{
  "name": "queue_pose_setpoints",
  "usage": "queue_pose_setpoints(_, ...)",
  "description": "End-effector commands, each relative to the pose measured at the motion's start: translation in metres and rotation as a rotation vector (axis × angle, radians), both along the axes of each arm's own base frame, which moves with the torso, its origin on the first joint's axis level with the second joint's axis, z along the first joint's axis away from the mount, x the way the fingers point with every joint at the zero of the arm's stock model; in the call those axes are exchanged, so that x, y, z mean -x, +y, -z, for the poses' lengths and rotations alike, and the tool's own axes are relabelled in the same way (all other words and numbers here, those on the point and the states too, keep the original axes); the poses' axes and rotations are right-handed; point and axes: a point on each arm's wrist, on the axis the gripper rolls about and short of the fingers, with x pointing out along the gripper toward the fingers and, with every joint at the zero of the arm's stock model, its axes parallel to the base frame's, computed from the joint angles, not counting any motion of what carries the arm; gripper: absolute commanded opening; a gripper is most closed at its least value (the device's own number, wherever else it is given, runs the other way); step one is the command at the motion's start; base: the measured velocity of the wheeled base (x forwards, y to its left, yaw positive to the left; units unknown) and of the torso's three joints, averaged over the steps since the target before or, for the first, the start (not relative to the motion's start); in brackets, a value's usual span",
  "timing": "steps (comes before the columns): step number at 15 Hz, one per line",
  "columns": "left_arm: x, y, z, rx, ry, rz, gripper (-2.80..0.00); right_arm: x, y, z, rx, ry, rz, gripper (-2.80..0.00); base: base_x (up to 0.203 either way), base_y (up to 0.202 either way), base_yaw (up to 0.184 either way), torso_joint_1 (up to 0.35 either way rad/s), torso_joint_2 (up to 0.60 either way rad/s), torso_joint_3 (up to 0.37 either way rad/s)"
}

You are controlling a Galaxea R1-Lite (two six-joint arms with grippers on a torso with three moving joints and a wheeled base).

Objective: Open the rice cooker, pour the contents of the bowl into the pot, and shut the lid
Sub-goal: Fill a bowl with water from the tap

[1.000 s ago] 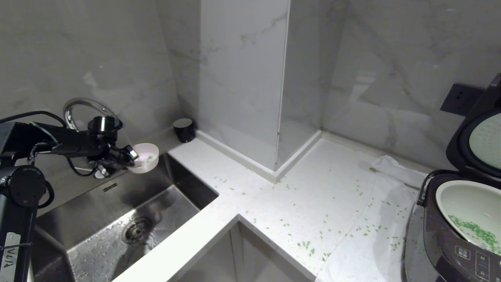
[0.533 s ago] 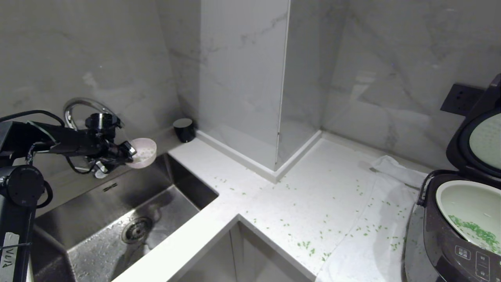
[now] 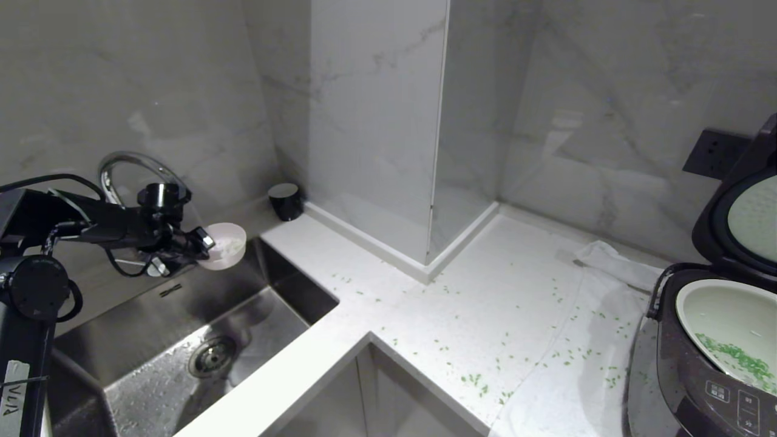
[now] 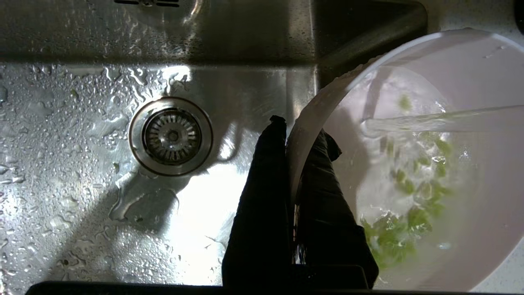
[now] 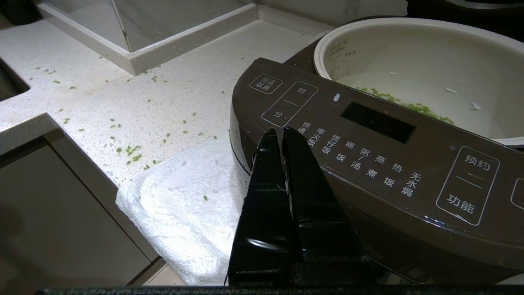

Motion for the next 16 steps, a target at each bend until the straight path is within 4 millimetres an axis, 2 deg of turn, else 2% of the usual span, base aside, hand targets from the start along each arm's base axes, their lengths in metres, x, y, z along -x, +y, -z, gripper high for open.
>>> queue_pose_setpoints(1,0.000,-0.001,-0.004,0.000,-0.011,-0.002,-2.80,0.000,0.000,0.000,0.000,-0.001,0.000,-2.80,0.000,0.000,0.000,0.000,0.00,0.000)
queue_pose_setpoints(5,0.003,-0.002,0.004,0.004,0.019,-0.003,-2.80,0.000,0.000,0.000,0.000,0.001,0.000,-2.80,0.000,0.000,0.000,0.000,0.00,0.000)
queue_pose_setpoints(8,0.004,-0.004,-0.002,0.003,0.011,-0.001,-2.80,0.000,0.000,0.000,0.000,0.001,0.000,-2.80,0.000,0.000,0.000,0.000,0.00,0.000)
queue_pose_setpoints(10,0.009,-0.012,0.001,0.009,0.044,0.018,-2.80,0.000,0.000,0.000,0.000,0.001,0.000,-2.80,0.000,0.000,0.000,0.000,0.00,0.000)
queue_pose_setpoints(13,0.016,-0.040,0.009,0.000,0.127,0.099,-2.80,0.000,0.000,0.000,0.000,0.001,0.001,-2.80,0.000,0.000,0.000,0.000,0.00,0.000)
queue_pose_setpoints(16,0.025,-0.077,0.010,-0.001,0.228,0.190,-2.80,0.000,0.000,0.000,0.000,0.000,0.000,-2.80,0.000,0.000,0.000,0.000,0.00,0.000)
